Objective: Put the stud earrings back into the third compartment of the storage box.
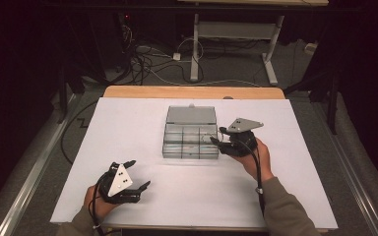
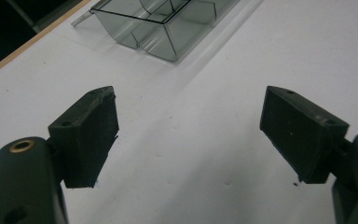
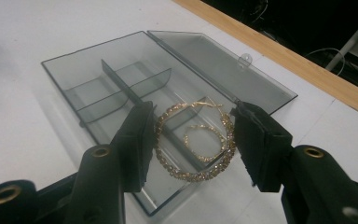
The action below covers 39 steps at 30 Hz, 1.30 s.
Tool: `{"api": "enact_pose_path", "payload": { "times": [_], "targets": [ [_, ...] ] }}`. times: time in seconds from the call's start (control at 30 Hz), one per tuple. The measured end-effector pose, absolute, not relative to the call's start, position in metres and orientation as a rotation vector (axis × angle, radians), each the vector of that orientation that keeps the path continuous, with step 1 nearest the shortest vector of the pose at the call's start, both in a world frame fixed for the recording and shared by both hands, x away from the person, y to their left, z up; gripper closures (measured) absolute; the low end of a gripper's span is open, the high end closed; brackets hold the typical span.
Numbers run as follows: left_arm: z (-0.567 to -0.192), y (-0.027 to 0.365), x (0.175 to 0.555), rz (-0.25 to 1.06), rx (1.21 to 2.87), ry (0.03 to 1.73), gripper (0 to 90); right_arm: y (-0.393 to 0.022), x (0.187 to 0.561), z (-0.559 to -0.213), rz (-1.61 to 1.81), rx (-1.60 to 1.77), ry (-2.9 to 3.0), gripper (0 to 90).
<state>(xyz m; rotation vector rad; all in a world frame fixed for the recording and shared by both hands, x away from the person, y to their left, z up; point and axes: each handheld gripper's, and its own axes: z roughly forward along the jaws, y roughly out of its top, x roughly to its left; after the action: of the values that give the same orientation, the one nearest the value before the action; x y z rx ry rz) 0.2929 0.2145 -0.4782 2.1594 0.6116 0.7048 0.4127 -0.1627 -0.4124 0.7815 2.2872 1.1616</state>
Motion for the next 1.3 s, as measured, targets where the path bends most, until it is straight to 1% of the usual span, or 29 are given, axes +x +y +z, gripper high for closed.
{"api": "enact_pose_path", "payload": {
  "times": [0.7,1.3],
  "targets": [
    [-0.479,0.215,0.293,0.699,2.169,0.602,18.0,-0.142,0.451,-0.428,1.035,0.861,2.281,49.5],
    [-0.48,0.215,0.293,0.7,2.17,0.601,18.0,-0.127,0.464,-0.44,0.943,0.879,2.304,48.9]
  ]
}}
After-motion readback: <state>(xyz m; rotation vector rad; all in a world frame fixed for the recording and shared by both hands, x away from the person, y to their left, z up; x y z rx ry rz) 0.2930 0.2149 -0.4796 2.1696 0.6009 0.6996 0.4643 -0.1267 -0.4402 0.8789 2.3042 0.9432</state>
